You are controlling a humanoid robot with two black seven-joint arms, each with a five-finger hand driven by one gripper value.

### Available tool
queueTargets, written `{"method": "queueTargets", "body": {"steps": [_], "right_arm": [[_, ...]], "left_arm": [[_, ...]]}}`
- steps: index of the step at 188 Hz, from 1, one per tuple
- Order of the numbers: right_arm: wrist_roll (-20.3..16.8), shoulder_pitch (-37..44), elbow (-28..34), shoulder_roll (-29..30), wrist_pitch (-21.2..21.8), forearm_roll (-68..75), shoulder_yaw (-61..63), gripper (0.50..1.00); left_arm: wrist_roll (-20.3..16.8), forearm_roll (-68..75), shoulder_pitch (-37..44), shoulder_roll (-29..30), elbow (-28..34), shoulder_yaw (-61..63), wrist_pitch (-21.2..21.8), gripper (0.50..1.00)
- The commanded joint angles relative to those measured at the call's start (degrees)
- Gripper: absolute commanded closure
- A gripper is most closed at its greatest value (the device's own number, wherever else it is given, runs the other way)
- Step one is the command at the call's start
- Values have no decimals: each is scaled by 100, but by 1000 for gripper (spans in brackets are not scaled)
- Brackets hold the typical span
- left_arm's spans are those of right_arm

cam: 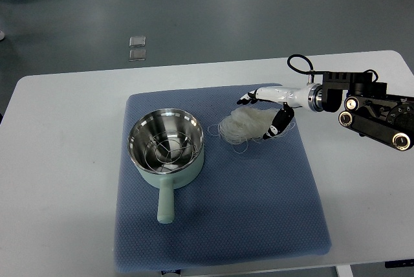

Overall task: Put vermicelli into pot with right hand
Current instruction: 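Lower the right hand onto the vermicelli and close fingers around it, then lift the vermicelli with the right hand and carry it over the steel pot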

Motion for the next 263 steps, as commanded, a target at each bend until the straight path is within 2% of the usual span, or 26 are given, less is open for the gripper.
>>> {"method": "queueTargets", "body": {"steps": [1,36,62,74,83,85,88,89,90,91,92,93,94,100,154,183,214,263], "right_arm": [[-9,-10,-99,103,-100,-74,-27,597],[-1,-18,-275,234,-373,-241,-317,605],[-1,-27,-345,278,-566,-250,-502,673],[-1,-27,-345,305,-592,-250,-528,732],[-1,-27,-345,314,-601,-250,-537,813],[-1,-27,-345,314,-601,-250,-537,814],[-1,-27,-345,322,-601,-250,-528,860],[-1,-27,-345,322,-601,-250,-528,861],[-1,-27,-345,322,-601,-250,-528,889],[-1,-27,-345,322,-601,-250,-528,889],[-1,-27,-345,322,-601,-258,-528,916],[-1,-27,-345,322,-601,-258,-528,916],[-1,-27,-345,331,-601,-250,-528,940],[-1,-18,-354,331,-601,-250,-528,1000],[8,166,-327,191,-759,-223,-405,1000],[114,360,-99,-12,-812,-126,-53,1000],[272,781,297,-108,-742,14,158,1000],[544,1212,613,331,-373,58,149,1000]], "left_arm": [[9,0,0,0,-11,0,4,500],[0,0,0,0,-2,0,-4,500],[0,0,0,0,-2,0,-4,500],[0,0,0,0,-2,0,-4,500],[0,0,0,0,-2,0,-4,500],[0,0,0,0,-2,0,-4,500],[0,0,0,0,-2,0,4,500],[0,0,0,0,-2,0,4,500],[0,0,0,0,-2,0,-4,500],[0,0,0,0,-2,0,-4,500],[0,0,0,0,6,0,-4,500],[0,0,0,0,6,0,-4,500],[0,0,0,0,-2,0,-4,500],[0,0,0,0,6,0,-4,500],[0,0,0,0,-2,9,-4,500],[0,0,0,0,-11,0,-4,500],[0,0,0,0,-11,0,-4,500],[9,0,0,0,-11,0,-4,500]]}}
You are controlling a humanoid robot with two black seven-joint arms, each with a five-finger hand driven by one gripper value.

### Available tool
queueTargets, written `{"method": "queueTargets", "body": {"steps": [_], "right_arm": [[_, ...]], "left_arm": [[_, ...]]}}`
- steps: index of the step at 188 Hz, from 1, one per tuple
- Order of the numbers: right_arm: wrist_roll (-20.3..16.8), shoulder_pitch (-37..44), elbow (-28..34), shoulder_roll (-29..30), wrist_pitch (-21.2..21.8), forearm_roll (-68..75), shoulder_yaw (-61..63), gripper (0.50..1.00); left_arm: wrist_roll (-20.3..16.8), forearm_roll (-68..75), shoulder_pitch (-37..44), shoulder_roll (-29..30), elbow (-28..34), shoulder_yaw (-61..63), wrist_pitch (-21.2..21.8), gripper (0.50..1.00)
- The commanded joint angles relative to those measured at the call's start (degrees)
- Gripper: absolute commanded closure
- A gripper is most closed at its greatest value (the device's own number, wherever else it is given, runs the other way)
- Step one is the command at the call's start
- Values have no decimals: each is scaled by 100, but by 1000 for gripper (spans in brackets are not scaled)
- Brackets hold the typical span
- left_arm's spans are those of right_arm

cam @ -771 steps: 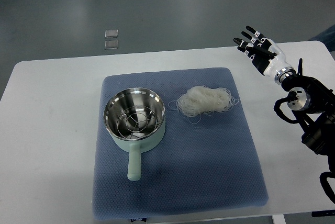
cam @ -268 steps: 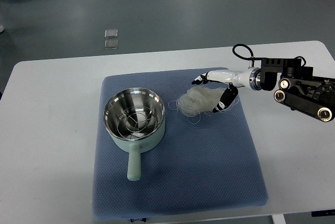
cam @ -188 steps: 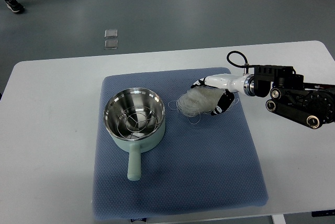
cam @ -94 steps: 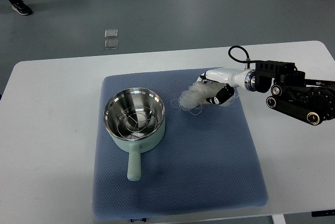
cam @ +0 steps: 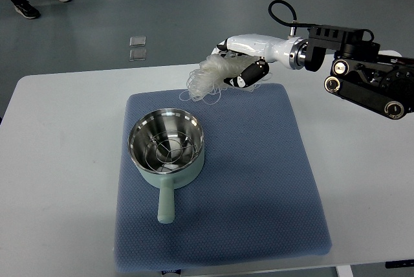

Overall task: Put vermicelli into pot with right hand
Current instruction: 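Lift the vermicelli with the right hand and carry it over the steel pot, then open the right hand to drop the vermicelli into the pot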

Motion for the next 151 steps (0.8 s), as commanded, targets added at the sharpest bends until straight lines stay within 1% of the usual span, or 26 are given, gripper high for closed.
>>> {"method": "queueTargets", "body": {"steps": [1,22,40,71,103,137,138,139,140,141,142,143,144,147,148,149,150,151], "right_arm": [[139,119,138,174,102,5,-1,1000],[280,251,384,358,251,14,-1,1000],[394,269,419,569,365,14,-10,1000],[394,251,410,833,365,-4,-115,1000],[368,181,278,850,313,-65,-308,1000],[368,76,278,833,286,-65,-361,1000],[368,58,278,833,278,-65,-361,977],[368,58,278,833,278,-65,-361,977],[368,49,278,833,278,-65,-361,949],[368,49,278,833,278,-65,-361,948],[368,32,278,842,260,-65,-361,926],[368,32,278,842,260,-65,-361,926],[368,23,278,833,251,-65,-361,910],[368,14,278,842,242,-65,-361,895],[368,5,278,842,234,-65,-361,881],[368,5,278,842,234,-65,-361,881],[368,-3,278,842,216,-65,-361,867],[368,-4,278,842,216,-65,-361,867]], "left_arm": [[8,0,2,0,0,3,-1,500],[8,0,2,0,9,3,8,500],[-1,0,2,0,0,3,-1,500],[8,0,2,0,-44,3,-1,500],[-1,0,2,0,-61,3,-1,500],[-1,0,2,0,-61,3,-10,500],[-1,0,2,0,-61,3,-10,500],[-1,0,2,0,-61,3,-10,500],[-1,0,2,0,-61,3,-10,500],[-1,0,2,0,-61,3,-10,500],[-1,0,2,0,-61,3,-10,500],[-1,0,2,0,-61,3,-10,500],[-1,0,2,0,-61,3,-10,500],[-1,0,2,0,-61,3,-10,500],[-1,0,2,0,-61,3,-10,500],[-1,0,2,0,-61,3,-10,500],[-1,0,2,0,-61,3,-10,500],[-1,0,2,0,-61,3,-10,500]]}}
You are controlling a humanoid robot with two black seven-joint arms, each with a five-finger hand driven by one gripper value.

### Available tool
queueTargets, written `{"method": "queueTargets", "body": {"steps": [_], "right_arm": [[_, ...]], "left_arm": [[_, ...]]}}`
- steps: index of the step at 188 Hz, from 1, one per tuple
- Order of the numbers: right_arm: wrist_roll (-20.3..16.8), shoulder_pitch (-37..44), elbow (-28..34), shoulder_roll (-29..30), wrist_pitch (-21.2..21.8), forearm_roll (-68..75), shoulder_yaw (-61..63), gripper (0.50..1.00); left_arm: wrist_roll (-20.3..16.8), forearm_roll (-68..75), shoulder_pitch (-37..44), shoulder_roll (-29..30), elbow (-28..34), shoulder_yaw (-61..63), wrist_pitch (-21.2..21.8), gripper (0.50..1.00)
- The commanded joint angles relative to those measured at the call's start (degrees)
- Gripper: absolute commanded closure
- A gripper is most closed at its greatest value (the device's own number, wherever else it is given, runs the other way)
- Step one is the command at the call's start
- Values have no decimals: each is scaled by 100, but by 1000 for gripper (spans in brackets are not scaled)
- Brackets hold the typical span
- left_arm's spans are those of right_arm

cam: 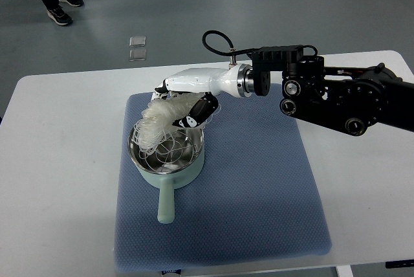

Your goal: Put vermicelli into pot with right hand

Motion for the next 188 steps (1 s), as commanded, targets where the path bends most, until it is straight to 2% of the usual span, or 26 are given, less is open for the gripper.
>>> {"method": "queueTargets", "body": {"steps": [1,11,18,40,56,140,188], "right_arm": [[0,-94,-9,4,-74,0,-5,851],[0,-112,-18,4,-100,-9,-14,801],[0,-129,-36,-5,-109,0,-5,748],[0,-129,-36,-48,-109,17,-5,677],[0,-120,-36,-84,-100,35,-5,646],[-27,-208,-80,-382,-118,246,347,642],[-326,-1016,-624,-541,-276,1783,1656,642]], "left_arm": [[-3,0,0,0,1,0,-1,500],[-3,0,0,0,1,0,-1,500],[-3,0,0,0,1,0,-1,500],[-3,0,0,0,1,9,-1,500],[-3,0,0,0,1,9,-10,500],[-3,0,0,0,9,0,-19,500],[-3,0,0,0,9,0,-19,500]]}}
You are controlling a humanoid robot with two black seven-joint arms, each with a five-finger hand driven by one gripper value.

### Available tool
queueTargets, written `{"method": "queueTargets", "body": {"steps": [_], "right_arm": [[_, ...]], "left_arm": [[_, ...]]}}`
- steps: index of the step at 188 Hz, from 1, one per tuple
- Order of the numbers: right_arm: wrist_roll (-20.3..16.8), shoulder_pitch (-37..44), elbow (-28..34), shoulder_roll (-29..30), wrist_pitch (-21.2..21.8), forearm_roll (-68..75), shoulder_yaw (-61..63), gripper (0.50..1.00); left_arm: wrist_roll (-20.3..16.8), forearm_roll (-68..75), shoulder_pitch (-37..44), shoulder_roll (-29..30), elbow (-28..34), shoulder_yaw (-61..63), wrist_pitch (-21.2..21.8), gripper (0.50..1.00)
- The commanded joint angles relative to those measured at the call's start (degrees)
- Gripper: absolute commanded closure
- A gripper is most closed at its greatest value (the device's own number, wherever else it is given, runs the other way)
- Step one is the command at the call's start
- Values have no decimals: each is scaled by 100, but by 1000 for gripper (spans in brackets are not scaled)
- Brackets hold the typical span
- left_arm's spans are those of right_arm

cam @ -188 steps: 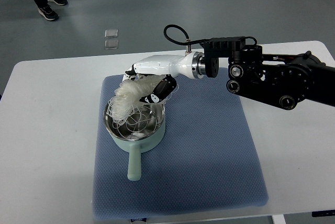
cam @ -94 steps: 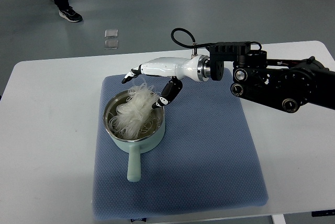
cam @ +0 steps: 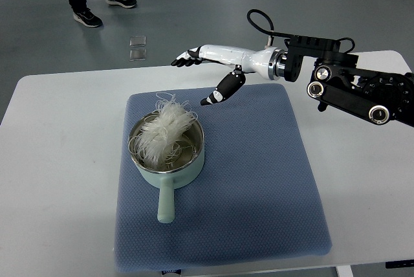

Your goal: Put vermicelli into pot with right hand

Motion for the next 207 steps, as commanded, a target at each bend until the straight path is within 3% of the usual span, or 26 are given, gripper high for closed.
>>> {"method": "queueTargets", "body": {"steps": [1,44,85,98,137,207], "right_arm": [[-125,-362,-261,-14,-124,635,556,642],[-275,-1179,-797,73,-774,2234,1461,642],[-231,-1715,-833,65,-1328,3825,1505,640],[-213,-1829,-833,73,-1355,4106,1514,603],[-195,-2190,-824,91,-1346,4555,1883,583],[-187,-2366,-833,82,-1319,4555,2015,583]], "left_arm": [[0,0,0,0,0,0,0,500],[0,0,0,0,0,0,0,500],[0,0,0,0,-9,0,0,500],[0,0,0,0,-9,9,0,500],[0,0,0,0,0,0,0,500],[0,0,0,0,0,-9,0,500]]}}
